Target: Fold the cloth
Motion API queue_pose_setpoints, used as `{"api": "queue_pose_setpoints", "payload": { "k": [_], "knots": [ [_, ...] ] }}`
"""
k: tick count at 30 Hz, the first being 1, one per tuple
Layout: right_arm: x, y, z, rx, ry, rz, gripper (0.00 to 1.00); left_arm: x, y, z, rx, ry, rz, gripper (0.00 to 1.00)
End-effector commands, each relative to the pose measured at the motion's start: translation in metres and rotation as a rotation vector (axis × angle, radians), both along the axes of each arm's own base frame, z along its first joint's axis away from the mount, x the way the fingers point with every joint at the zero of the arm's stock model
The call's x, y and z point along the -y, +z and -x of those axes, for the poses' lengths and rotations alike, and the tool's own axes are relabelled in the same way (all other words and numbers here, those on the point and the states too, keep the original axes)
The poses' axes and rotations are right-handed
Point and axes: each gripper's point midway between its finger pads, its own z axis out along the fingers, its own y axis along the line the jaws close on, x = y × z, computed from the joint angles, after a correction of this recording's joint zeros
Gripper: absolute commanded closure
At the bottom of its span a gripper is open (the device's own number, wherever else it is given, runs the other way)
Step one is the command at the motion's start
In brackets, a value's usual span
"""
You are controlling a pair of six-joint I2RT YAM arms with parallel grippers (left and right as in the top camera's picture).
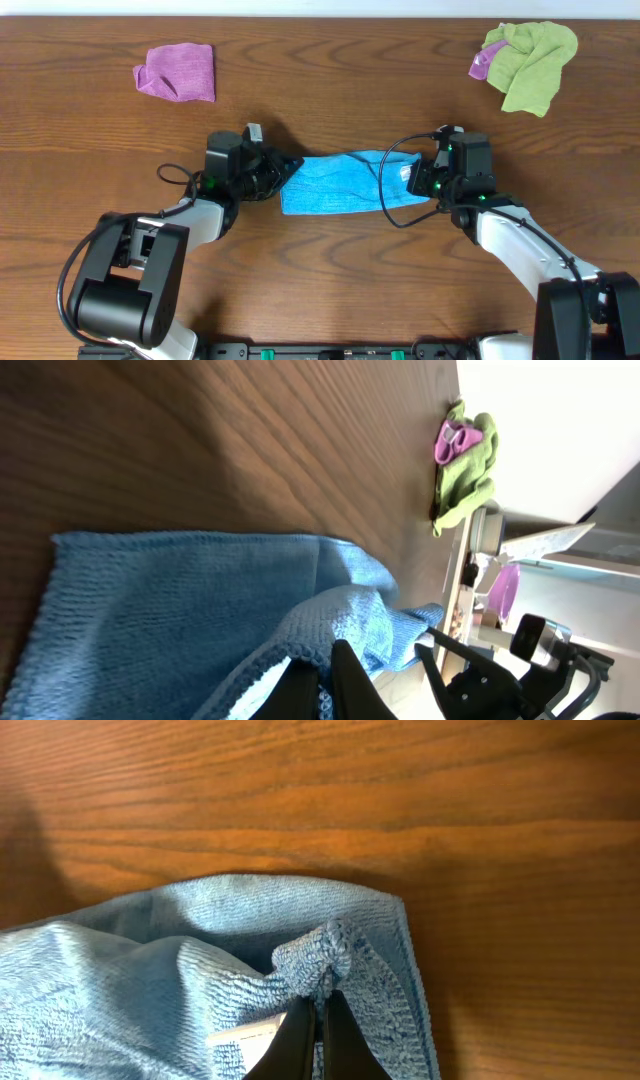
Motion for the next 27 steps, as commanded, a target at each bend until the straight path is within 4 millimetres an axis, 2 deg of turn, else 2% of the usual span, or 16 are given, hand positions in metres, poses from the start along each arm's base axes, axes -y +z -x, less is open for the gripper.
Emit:
{"api": "queue_pose_setpoints", "payload": {
  "k": [1,8,18,27],
  "knots": [
    [0.000,0.002,-0.007,0.014,-0.018,0.008,0.99,-0.004,0.004,-0.007,0.021,-0.003,0.001,0.94],
    [-0.002,-0.007,-0.020,0.029,-0.018,0.004,0.99,-0.009,0.001,-0.011,0.028,0.028,-0.027,0.94],
    [-0.007,-0.022,-0.043,0.026,-0.014,0.005,0.99,-0.020,-0.017,-0.009,-0.001,0.058,-0.116,0.94],
    [-0.028,-0.041,-0.044,0.001,0.040,0.018,0.99,-0.028,-0.027,-0.007,-0.007,0.069,-0.183,0.94]
  ]
}}
